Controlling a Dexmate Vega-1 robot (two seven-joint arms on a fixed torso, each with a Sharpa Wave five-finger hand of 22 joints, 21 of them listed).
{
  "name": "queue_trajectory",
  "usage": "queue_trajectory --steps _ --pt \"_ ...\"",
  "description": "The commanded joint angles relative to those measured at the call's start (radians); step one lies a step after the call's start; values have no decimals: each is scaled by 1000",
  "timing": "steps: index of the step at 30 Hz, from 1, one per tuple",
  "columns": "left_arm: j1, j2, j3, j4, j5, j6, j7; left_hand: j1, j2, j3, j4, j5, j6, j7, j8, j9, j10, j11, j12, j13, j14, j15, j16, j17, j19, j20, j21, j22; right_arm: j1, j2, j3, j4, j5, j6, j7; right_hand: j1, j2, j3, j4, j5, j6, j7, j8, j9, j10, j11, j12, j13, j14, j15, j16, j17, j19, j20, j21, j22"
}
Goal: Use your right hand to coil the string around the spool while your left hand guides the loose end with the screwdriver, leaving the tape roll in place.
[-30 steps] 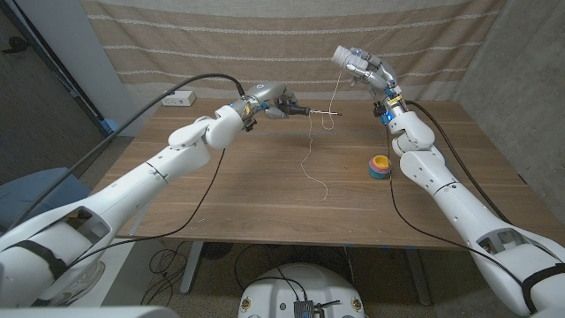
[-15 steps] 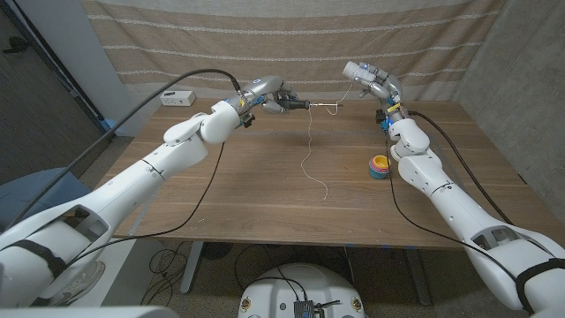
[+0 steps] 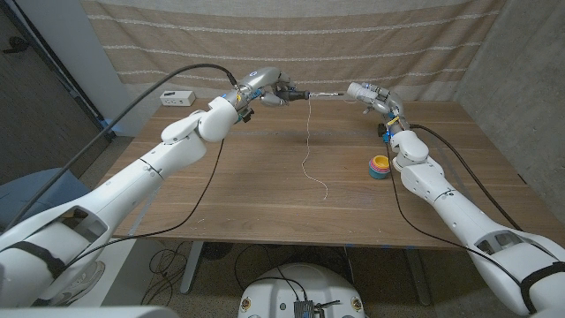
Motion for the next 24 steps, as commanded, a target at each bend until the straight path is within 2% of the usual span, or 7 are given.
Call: queue_trajectory --steps 1,13,24 --pt "12 -14 -12 -1 10 -3 60 132 141 22 15 4 135 89 7 6 7 -4 0 5 140 -188 8 5 0 -127 4 2 -69 -28 -3 -33 0 -20 -16 117 126 11 6 6 122 111 3 3 259 100 7 83 433 -284 -2 1 -199 -146 6 1" --pt "29 -12 -17 -23 31 41 84 132 141 23 15 4 136 91 5 7 9 -2 0 5 142 -189 6 4 -1 -127 5 3 -145 -68 13 -94 23 -30 -5 115 125 13 6 6 122 113 2 3 259 103 4 84 433 -282 -2 4 -201 -146 8 1" --pt "42 -2 -19 -41 27 47 81 132 141 23 15 4 136 90 4 9 10 -3 -2 5 143 -188 5 5 -1 -127 7 3 -161 -94 17 -139 6 -33 -10 116 124 15 6 6 122 113 2 3 260 100 3 86 434 -283 -3 4 -202 -146 9 0"
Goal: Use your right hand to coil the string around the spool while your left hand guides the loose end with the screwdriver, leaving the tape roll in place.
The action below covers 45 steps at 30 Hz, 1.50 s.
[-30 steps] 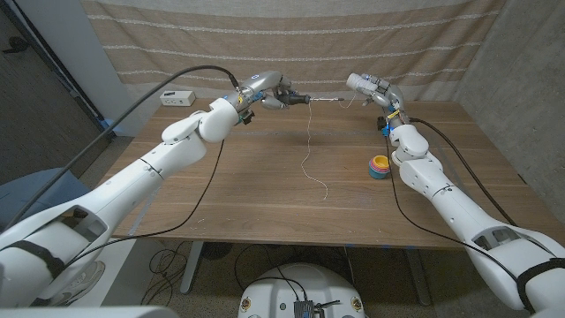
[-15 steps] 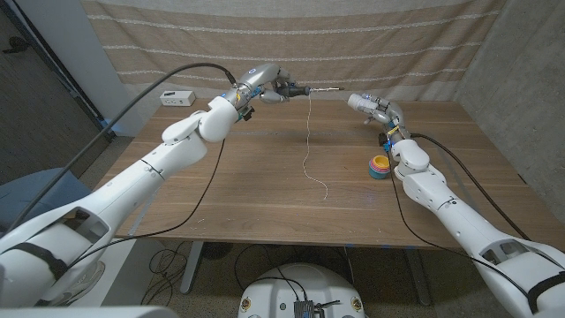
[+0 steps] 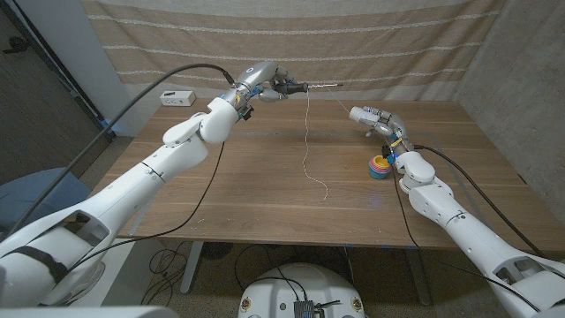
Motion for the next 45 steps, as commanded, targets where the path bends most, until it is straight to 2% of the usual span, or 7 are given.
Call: queue_trajectory --steps 1,8,12,20,27,36,45 --pt "16 9 -3 -21 2 18 3 134 140 23 14 3 134 91 7 2 10 -3 -2 1 145 -187 2 5 0 -128 7 2 -29 -32 6 -54 -12 -10 -6 117 122 8 4 5 122 113 5 3 261 100 2 86 434 -283 2 2 -202 -146 9 0" --pt "25 16 2 -36 9 59 -20 134 139 23 14 4 134 90 5 3 11 -3 -2 2 145 -187 0 5 -1 -128 8 2 -30 -83 -6 -112 -49 -49 12 117 122 9 4 5 121 114 4 3 260 99 0 87 434 -283 1 1 -202 -146 10 0" --pt "29 17 9 -33 22 82 -22 134 139 23 14 4 132 90 5 4 10 -2 -3 3 145 -188 0 6 -1 -128 8 2 -27 -136 -24 -169 -95 -106 21 117 123 10 4 5 119 113 3 3 259 99 0 88 435 -283 0 0 -203 -146 11 0" --pt "32 19 29 -27 32 142 -56 135 139 23 14 4 135 90 5 5 10 -3 -4 5 146 -188 -1 6 -2 -129 9 2 -26 -278 -77 -379 -297 -305 -28 114 123 11 6 5 115 111 2 3 253 97 -2 92 432 -282 -4 -2 -206 -145 11 -1" --pt "36 27 40 -33 20 187 -93 135 139 23 14 4 132 93 3 7 10 -1 -4 6 146 -188 -3 5 -2 -129 9 2 -5 -355 -133 -538 -484 -491 -41 112 122 13 7 5 113 111 1 3 253 96 -4 93 429 -281 -6 0 -209 -144 10 -1" --pt "46 45 59 -57 33 268 -136 136 139 23 14 5 132 90 5 13 11 -2 -5 9 150 -186 -2 6 -3 -129 10 2 51 -388 -208 -657 -650 -675 35 111 123 15 8 5 112 108 1 3 250 95 -6 96 427 -282 -7 1 -213 -144 10 -1" --pt "56 43 77 -36 16 301 -144 135 139 24 14 6 130 90 7 18 13 -1 -5 11 150 -188 -3 7 -3 -130 11 2 182 -396 -339 -725 -794 -897 256 110 123 16 8 5 108 108 0 4 250 97 -7 97 423 -284 -10 0 -216 -144 10 -1"
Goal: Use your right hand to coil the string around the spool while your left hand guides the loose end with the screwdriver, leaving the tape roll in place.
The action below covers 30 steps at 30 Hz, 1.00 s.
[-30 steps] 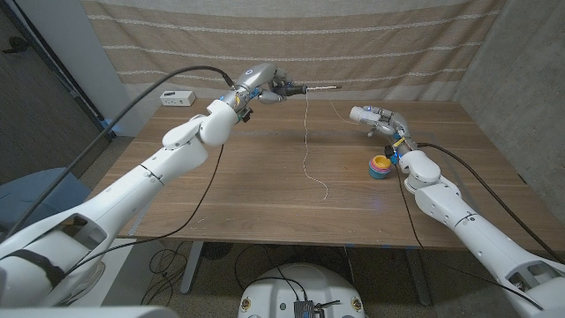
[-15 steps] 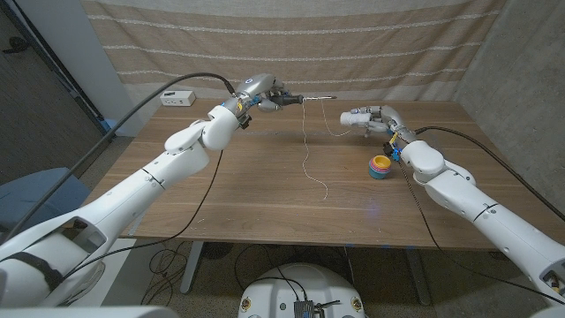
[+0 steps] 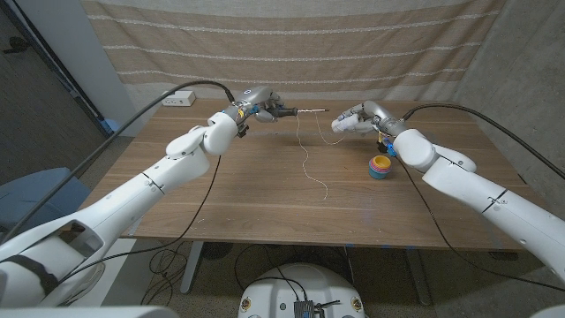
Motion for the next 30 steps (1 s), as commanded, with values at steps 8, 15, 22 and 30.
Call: queue_trajectory --steps 8,15,22,30 --pt "15 5 35 29 -37 63 -33 135 139 21 17 6 124 90 7 9 6 -2 -5 7 145 -187 4 -1 2 -130 9 2 230 -9 -247 -118 -305 -408 356 114 126 21 4 4 101 105 2 4 246 104 5 98 425 -285 -5 2 -217 -145 3 -1" --pt "-1 11 60 39 -39 82 -75 134 141 22 18 7 113 84 6 16 0 3 -7 11 143 -190 -2 -7 0 -129 9 2 315 17 -348 -115 -410 -518 474 107 131 26 7 2 81 107 -3 4 229 105 -2 101 415 -282 -14 -3 -222 -144 2 -2" --pt "-15 6 87 62 -35 86 -97 130 144 22 20 9 100 78 4 24 -4 5 -13 7 146 -194 -5 -11 0 -128 11 2 381 42 -428 -99 -482 -595 573 108 135 32 6 1 63 106 -6 5 219 108 -5 108 411 -285 -15 0 -228 -145 1 -2" --pt "-42 2 129 76 -10 118 -154 127 147 24 20 12 84 77 2 33 -8 11 -16 7 147 -195 -9 -15 -2 -127 12 2 443 65 -488 -69 -516 -653 667 96 143 42 12 5 28 107 -10 8 190 117 -17 113 385 -281 -35 -11 -244 -139 -6 -4"
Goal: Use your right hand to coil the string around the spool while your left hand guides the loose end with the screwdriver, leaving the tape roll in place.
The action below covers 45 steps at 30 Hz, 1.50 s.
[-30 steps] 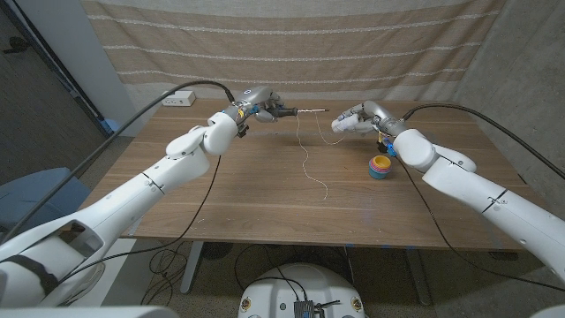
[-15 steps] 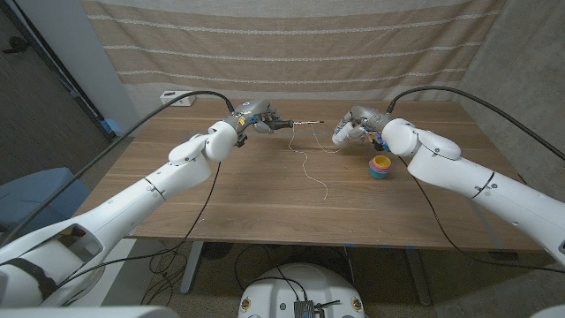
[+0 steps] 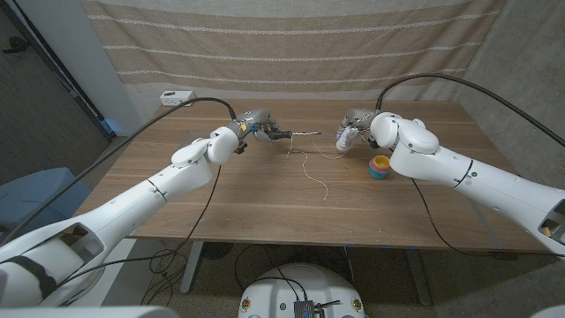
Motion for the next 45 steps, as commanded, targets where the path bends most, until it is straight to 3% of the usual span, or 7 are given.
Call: queue_trajectory --steps 1,7,12,20,27,37,45 --pt "-38 -3 60 20 34 45 -80 126 147 26 19 8 84 77 -1 33 2 2 -3 0 146 -193 -1 -3 -1 -128 7 3 108 35 -115 34 -88 -116 160 104 132 24 25 6 51 83 -2 5 186 123 -7 111 383 -280 -11 -9 -245 -139 -6 1" --pt "-77 1 98 9 70 103 -175 96 134 16 25 10 28 74 -19 42 -44 3 -25 -5 111 -198 -28 -22 -16 -122 3 0 172 52 -182 58 -120 -152 242 20 98 -8 54 3 14 80 -3 5 143 118 -33 101 340 -271 -30 -18 -261 -126 -21 -3" --pt "-103 9 130 -10 120 134 -230 26 132 -15 49 6 -78 50 -45 39 -112 -1 -54 -29 21 -194 -71 -40 -67 -82 -5 0 206 60 -222 69 -144 -177 282 -156 32 -104 118 11 -64 47 -9 2 102 89 -62 84 230 -244 -59 -31 -240 -96 -52 -6" --pt "-106 15 138 -29 176 139 -231 -157 64 -71 87 -3 -208 -19 -41 16 -272 -43 -68 -93 -194 -173 -187 -164 -219 8 -57 0 271 77 -295 102 -176 -224 370 -327 -81 -260 177 86 -318 -37 -10 -6 -120 38 -148 82 -117 -211 -103 -40 -476 -39 -248 -5" --pt "-103 19 133 -43 214 145 -227 -242 43 -127 102 8 -317 -41 -46 -7 -404 -37 -68 -152 -412 -114 -193 -238 -434 116 -148 0 337 93 -363 133 -182 -273 448 -392 -145 -353 204 148 -444 -62 -7 -6 -265 29 -154 62 -341 -161 -115 -87 -592 24 -371 -5" --pt "-83 36 97 -86 244 144 -199 -326 30 -205 126 13 -401 -64 -42 -25 -475 -23 -57 -197 -531 -75 -181 -282 -554 167 -219 1 294 38 -299 8 -145 -313 320 -469 -140 -414 247 181 -342 -18 38 -6 -223 58 -120 47 -328 -138 -76 -119 -557 80 -418 -4" --pt "-11 37 8 -98 165 87 -54 -352 77 -207 145 18 -431 -61 -45 -32 -493 -21 -54 -214 -534 -77 -169 -294 -550 171 -231 1 110 -26 -97 -118 -57 -225 47 -504 -75 -414 280 191 -363 -3 21 -7 -221 82 -122 38 -338 -112 -73 -130 -526 113 -436 -4"
